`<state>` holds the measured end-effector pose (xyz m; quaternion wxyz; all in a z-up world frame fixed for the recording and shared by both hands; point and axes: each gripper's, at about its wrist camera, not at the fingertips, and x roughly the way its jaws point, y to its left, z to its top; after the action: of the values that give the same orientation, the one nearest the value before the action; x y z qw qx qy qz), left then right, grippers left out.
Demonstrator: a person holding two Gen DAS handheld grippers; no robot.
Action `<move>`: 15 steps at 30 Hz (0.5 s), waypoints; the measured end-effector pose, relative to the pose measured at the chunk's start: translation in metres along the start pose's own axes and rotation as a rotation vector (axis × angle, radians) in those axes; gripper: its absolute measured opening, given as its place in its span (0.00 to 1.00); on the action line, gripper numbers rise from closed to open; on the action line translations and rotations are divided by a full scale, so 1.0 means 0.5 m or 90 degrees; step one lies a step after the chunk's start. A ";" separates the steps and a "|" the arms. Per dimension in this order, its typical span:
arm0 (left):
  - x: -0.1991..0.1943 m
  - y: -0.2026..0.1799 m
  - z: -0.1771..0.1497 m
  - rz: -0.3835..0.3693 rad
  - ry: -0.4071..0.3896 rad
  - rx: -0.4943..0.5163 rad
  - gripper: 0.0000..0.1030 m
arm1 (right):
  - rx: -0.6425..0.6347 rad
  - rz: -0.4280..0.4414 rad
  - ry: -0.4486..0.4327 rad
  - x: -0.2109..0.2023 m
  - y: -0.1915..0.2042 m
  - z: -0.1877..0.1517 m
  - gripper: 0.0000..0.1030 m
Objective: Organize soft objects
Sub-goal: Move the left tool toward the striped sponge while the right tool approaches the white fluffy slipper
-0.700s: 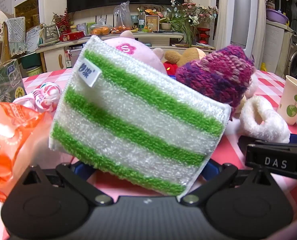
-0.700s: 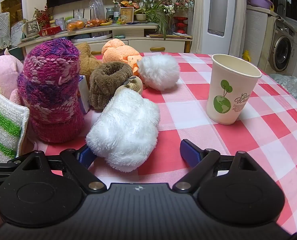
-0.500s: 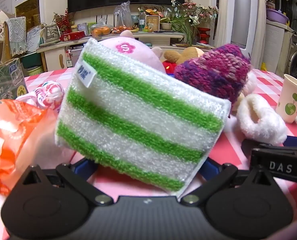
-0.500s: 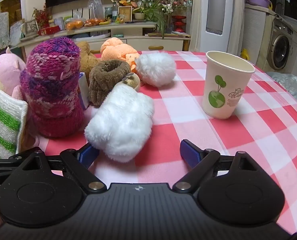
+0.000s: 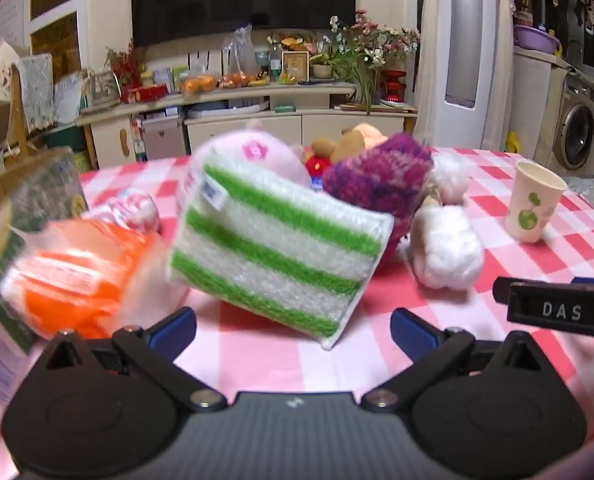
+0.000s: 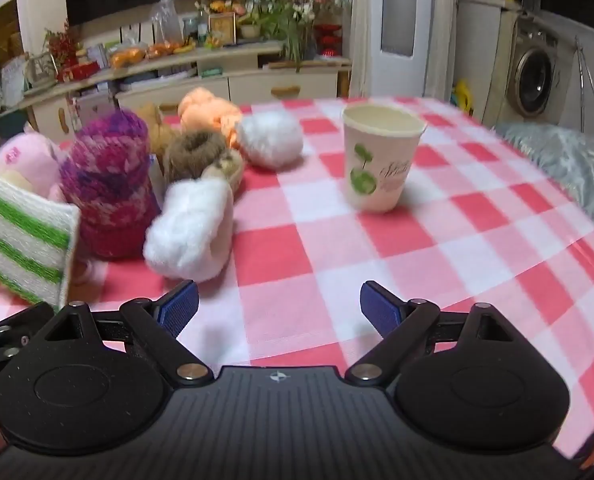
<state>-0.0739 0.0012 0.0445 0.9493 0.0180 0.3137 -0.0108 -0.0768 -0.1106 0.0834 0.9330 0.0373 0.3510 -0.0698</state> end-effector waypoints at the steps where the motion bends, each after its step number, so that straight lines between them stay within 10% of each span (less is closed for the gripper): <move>1: -0.015 0.005 0.005 0.001 -0.004 0.003 0.99 | 0.002 0.004 -0.006 -0.008 -0.002 0.000 1.00; 15: -0.170 0.099 0.053 0.065 -0.065 -0.015 0.99 | -0.001 0.106 -0.053 -0.100 0.034 0.027 1.00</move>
<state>-0.1247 0.0502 0.1176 0.9636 0.0219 0.2635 0.0404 -0.1023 -0.0902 0.1269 0.9493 0.0625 0.3079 0.0068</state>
